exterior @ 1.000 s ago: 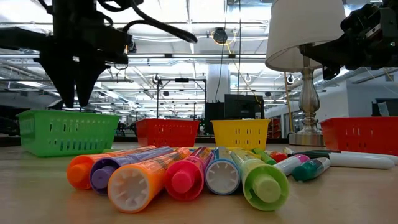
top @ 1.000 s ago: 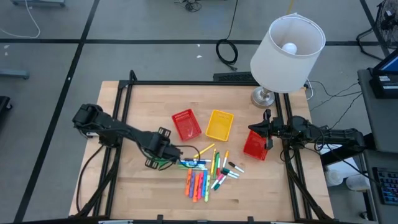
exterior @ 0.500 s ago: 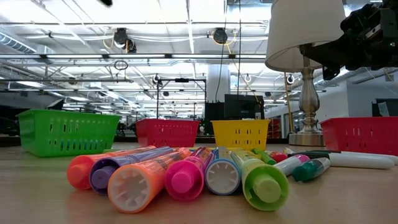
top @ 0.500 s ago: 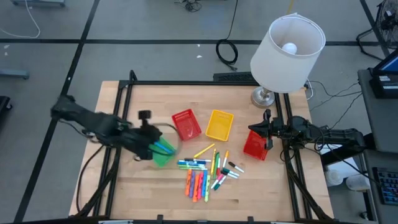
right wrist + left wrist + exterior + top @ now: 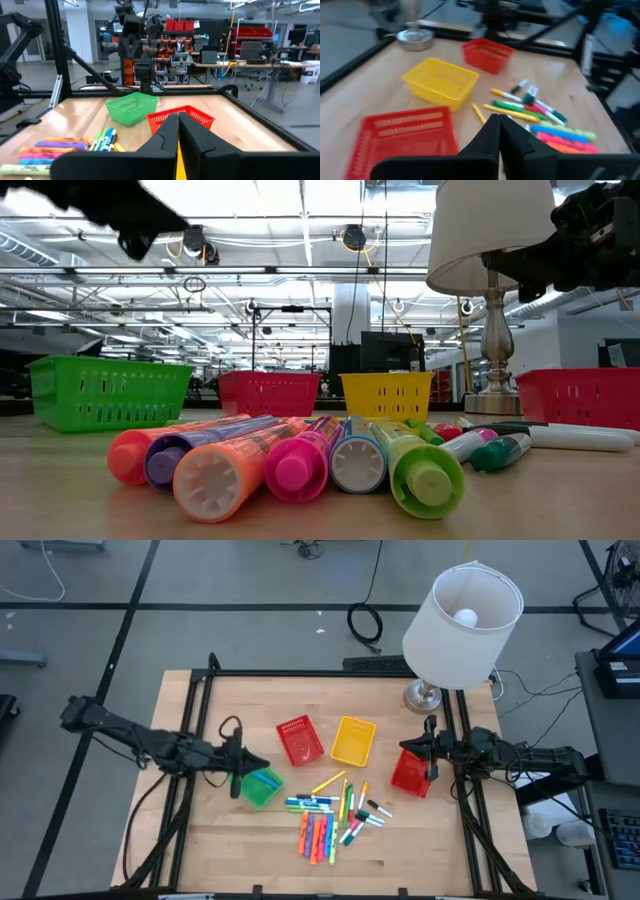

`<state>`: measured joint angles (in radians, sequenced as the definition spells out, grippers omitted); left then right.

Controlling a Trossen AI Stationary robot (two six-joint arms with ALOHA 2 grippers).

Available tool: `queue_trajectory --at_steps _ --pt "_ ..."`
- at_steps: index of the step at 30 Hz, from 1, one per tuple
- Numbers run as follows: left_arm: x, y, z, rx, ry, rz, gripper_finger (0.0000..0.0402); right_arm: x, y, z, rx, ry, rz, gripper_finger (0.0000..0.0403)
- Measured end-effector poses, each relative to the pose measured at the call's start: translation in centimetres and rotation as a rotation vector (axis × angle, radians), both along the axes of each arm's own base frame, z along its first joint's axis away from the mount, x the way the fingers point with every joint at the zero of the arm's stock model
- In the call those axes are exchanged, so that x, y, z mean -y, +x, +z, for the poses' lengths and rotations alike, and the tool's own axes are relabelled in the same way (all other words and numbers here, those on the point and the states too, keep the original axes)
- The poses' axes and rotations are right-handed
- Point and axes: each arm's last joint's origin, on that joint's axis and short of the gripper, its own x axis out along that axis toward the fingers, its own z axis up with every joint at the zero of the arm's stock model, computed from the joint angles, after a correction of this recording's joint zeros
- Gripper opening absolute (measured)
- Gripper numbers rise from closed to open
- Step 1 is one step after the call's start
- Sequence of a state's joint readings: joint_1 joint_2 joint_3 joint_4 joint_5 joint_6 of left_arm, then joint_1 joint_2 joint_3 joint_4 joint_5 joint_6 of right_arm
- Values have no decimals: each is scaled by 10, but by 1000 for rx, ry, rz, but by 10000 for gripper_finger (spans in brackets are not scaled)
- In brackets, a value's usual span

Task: Pick & Place Markers
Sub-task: Put the white and brown marker into the left red bin

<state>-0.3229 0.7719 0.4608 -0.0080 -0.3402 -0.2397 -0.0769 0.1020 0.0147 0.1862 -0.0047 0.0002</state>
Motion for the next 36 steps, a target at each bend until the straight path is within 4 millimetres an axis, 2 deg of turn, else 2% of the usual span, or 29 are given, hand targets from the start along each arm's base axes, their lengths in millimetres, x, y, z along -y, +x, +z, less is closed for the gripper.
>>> queue_trajectory --at_steps 5,11,19,24,26,30,33,36 --pt "-2 -5 -39 49 39 -15 3 0 0 2 19 -81 -7 0" --pt "-5 -13 -64 82 77 -8 4 0 -1 6 47 -160 -16 0" --pt "-10 -19 -73 166 99 116 12 -1 1 10 89 -135 35 0" --pt "-11 -18 -67 223 140 126 3 -2 10 2 -21 -88 50 0" --pt "-10 -19 -66 232 145 114 8 -4 18 3 -109 -65 74 0" --pt "-8 -19 -66 232 148 104 29 -13 45 35 -215 -66 25 0" --pt "-8 -19 -66 229 156 101 39 -24 76 47 -458 -103 -17 0" --pt "-8 -19 -67 221 159 100 40 -37 114 66 -656 -113 -46 0"
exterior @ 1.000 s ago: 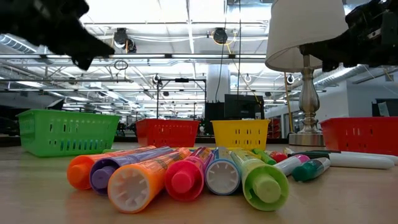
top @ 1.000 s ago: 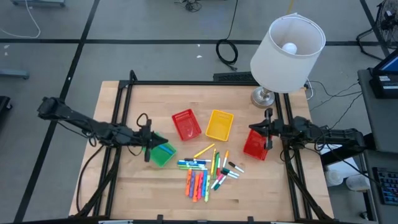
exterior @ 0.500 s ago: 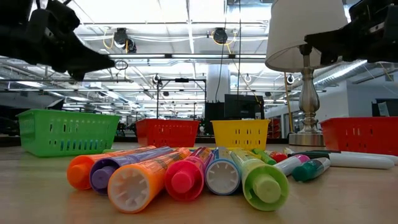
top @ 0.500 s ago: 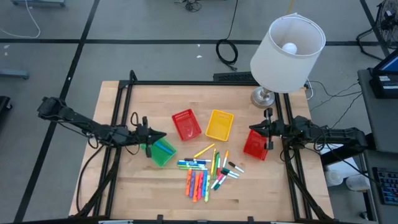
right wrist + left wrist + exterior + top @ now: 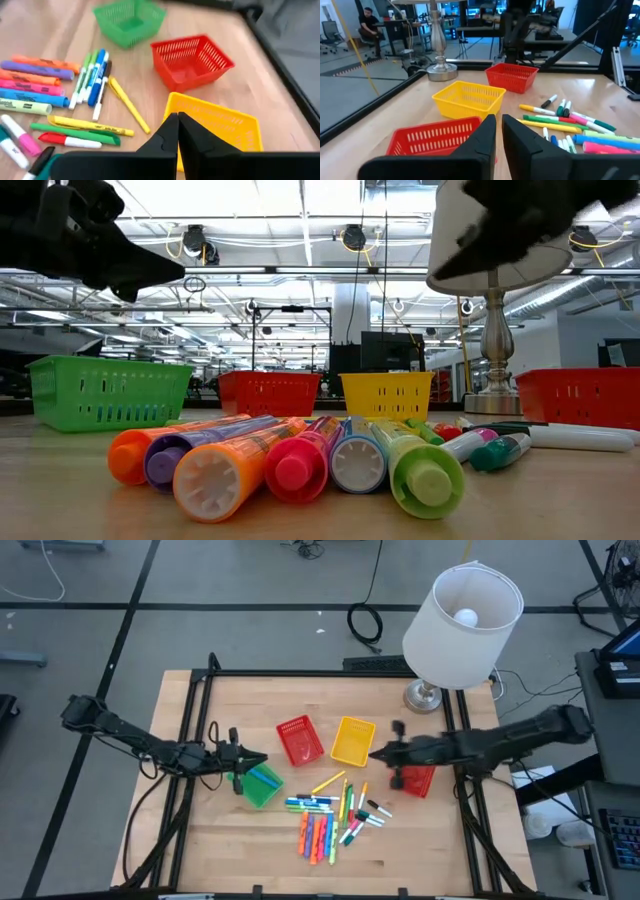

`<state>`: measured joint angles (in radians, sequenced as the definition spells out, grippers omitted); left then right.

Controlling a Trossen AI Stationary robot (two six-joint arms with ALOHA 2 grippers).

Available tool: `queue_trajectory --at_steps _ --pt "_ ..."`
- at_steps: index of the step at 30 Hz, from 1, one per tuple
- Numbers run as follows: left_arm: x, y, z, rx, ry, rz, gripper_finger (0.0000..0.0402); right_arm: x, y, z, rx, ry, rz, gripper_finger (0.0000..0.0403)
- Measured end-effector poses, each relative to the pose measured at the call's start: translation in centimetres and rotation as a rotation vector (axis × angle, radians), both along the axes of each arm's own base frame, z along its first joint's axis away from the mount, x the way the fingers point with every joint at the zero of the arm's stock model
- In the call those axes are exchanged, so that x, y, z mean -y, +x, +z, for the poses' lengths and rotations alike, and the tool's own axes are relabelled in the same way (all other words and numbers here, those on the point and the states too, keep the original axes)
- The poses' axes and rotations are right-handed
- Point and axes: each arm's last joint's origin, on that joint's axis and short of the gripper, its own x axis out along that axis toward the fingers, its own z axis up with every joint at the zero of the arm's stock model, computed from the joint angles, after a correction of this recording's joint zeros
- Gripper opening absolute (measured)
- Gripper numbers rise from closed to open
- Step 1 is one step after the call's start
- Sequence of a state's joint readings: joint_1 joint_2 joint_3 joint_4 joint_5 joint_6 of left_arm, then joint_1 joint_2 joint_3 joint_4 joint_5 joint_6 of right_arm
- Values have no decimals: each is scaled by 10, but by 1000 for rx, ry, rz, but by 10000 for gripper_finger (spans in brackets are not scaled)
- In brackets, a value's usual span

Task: Pick & Place Markers
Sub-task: Put the white and brown marker into the left red bin

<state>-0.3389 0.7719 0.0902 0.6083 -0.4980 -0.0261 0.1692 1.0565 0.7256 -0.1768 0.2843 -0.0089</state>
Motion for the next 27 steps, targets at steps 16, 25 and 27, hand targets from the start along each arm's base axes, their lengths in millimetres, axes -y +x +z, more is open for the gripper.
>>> queue_trajectory --at_steps 16,25,27 --pt "-3 0 -1 -36 155 78 10 -53 123 -42 -334 25 136 23" --pt "-5 0 -2 -62 219 101 45 -67 135 -66 -321 58 136 154" --pt "-6 0 -2 -65 220 126 46 -68 135 -71 -340 66 126 166"
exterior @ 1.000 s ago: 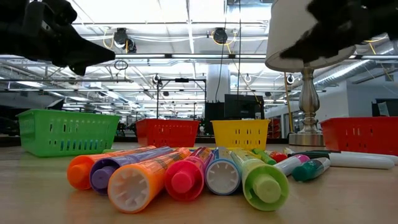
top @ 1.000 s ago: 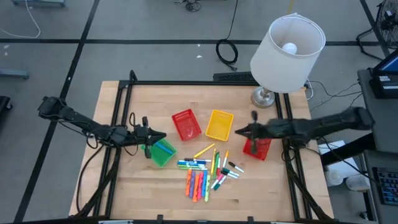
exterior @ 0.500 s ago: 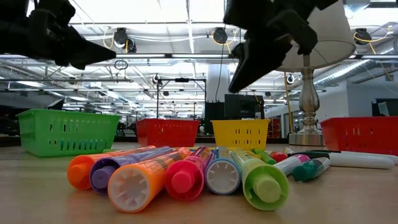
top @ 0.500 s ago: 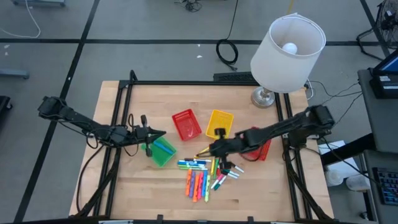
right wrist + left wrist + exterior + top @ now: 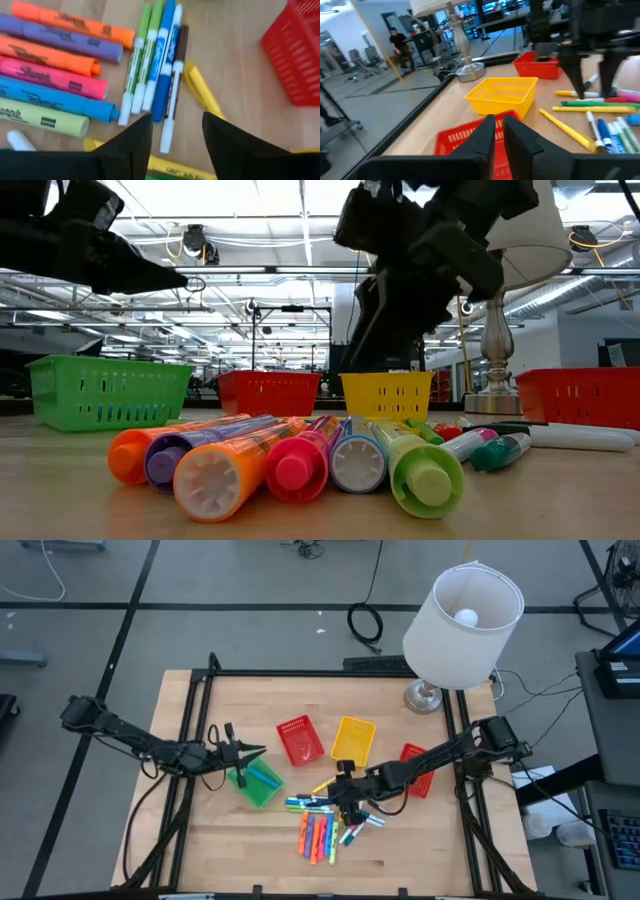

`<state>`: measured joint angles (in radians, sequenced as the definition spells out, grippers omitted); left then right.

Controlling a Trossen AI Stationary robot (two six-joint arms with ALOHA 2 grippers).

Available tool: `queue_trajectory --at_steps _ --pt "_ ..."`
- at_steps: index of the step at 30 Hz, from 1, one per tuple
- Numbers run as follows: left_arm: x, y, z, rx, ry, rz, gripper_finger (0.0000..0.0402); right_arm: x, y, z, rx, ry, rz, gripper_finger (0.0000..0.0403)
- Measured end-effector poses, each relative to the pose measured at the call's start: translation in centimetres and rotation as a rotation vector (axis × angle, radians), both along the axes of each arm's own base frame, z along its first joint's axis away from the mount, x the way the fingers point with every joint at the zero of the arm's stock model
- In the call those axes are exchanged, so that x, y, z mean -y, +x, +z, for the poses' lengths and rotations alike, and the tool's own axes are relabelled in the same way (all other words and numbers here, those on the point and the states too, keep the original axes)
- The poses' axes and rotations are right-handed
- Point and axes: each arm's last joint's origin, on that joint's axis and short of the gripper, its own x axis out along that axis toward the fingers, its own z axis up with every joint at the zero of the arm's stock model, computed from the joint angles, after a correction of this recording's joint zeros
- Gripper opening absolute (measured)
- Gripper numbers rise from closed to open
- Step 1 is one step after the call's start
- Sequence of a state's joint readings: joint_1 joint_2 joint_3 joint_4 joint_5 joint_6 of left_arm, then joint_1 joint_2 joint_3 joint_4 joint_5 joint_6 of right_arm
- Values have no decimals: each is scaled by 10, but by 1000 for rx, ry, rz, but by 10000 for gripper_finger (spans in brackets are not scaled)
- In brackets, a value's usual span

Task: Pick & Place Markers
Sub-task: Put the white and brown marker into the left red bin

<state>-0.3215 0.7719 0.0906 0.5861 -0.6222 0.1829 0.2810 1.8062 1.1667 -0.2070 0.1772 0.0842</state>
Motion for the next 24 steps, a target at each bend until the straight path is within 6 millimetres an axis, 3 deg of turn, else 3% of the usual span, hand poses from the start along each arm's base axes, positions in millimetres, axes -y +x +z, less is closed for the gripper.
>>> queue_trajectory --at_steps 14,24 --pt "-1 0 -1 10 -65 21 47 0 -7 -24 -29 68 -50 138" --pt "-1 0 -1 20 -100 23 47 -1 -5 -25 31 102 -31 130"
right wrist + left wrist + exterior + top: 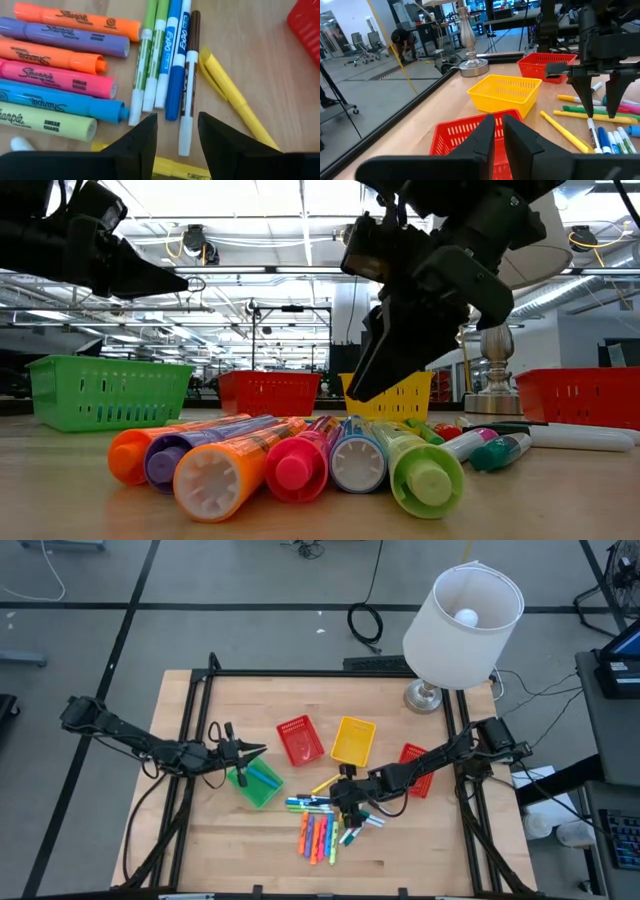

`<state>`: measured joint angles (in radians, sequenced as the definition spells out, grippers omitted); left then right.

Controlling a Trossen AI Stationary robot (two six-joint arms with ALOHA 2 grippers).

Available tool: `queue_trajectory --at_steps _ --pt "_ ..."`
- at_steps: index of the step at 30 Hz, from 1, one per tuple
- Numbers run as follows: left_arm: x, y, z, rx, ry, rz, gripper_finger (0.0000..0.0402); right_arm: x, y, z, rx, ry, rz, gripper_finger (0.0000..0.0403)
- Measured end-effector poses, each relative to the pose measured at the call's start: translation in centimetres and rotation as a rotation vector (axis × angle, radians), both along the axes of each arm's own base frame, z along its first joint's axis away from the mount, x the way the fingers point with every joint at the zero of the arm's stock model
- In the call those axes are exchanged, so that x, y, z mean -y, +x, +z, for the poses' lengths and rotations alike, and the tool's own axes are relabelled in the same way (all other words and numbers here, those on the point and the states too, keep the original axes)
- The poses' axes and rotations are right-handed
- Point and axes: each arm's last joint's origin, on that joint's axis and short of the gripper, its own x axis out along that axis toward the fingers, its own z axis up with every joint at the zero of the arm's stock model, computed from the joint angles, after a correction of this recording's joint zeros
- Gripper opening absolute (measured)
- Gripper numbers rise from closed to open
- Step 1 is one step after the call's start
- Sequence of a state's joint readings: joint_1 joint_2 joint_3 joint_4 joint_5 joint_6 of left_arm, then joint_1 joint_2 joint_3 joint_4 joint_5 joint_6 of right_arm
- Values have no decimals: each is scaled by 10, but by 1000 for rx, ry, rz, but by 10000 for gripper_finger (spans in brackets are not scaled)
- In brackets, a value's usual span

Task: Pick & Place Markers
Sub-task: Put the white and brown marker into the left red bin

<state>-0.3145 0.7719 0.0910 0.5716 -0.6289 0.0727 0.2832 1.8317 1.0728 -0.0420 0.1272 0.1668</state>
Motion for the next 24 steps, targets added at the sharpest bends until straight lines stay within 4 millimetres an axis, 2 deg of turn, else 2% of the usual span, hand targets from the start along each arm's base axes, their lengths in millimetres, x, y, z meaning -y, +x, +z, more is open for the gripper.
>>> queue_trajectory --at_steps 5,13,24 --pt "0 0 0 -1 0 0 47 0 1 -1 12 2 1 130" --pt "0 0 -1 -8 2 -2 47 -1 4 -26 -51 -18 -6 130" --pt "0 0 -1 -9 3 -2 47 1 5 -30 -66 -30 -2 127"
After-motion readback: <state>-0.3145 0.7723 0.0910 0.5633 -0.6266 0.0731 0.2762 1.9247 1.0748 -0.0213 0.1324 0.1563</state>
